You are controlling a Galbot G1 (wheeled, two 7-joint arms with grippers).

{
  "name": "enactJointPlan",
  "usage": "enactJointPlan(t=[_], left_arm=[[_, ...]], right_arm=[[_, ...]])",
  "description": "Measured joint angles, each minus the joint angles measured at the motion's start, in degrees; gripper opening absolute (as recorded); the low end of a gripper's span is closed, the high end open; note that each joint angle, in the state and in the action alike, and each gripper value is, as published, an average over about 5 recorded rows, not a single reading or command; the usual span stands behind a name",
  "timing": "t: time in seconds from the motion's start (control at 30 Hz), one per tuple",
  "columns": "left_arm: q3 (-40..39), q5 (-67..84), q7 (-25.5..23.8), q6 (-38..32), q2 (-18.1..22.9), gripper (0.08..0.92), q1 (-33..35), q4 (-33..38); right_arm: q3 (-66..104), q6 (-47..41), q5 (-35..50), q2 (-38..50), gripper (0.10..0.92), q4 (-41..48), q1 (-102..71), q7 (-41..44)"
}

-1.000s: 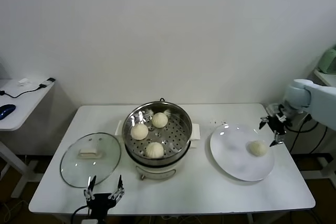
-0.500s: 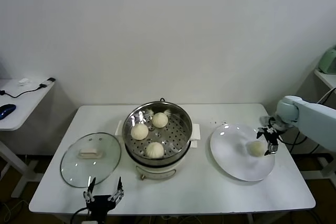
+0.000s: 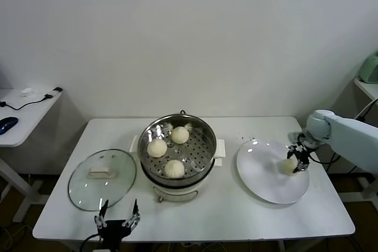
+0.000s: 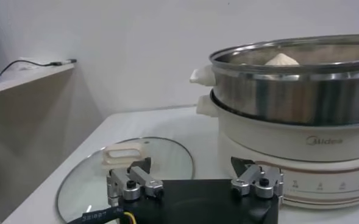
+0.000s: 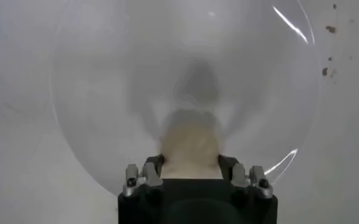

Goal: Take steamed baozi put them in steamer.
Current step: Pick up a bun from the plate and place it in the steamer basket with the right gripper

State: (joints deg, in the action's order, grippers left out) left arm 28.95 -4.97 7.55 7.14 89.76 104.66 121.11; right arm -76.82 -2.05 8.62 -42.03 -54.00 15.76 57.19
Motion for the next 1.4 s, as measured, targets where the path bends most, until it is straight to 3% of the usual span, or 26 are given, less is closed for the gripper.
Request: enactJointPlan(t=[0.33, 0.87, 1.1, 1.4], left_arm=[[-0.6, -0.29, 0.14, 0.0, -0.08, 0.823, 0.25, 0.8], [-1.53, 0.02, -0.17, 0.52, -0.73, 0.823, -0.79, 1.27], [-1.22, 0.57, -0.29, 0.71, -0.83, 0.823, -0.97, 1.17], [-0.98, 0.73, -0.4, 0.92, -1.06, 0.823, -1.12, 0.74]], right_arm=[[-7.63, -2.42, 6.69, 0.93, 0.594, -6.58, 10.64, -0.22], [-21.48, -11.11, 38.37, -10.47, 0.594, -26.79, 40.43, -4.29], [-22.06, -14.18, 44.87, -18.33, 0.594, -28.63, 40.09, -7.64], [-22.87, -15.74, 45.91, -26.34, 0.596, -24.26, 33.82, -9.97]])
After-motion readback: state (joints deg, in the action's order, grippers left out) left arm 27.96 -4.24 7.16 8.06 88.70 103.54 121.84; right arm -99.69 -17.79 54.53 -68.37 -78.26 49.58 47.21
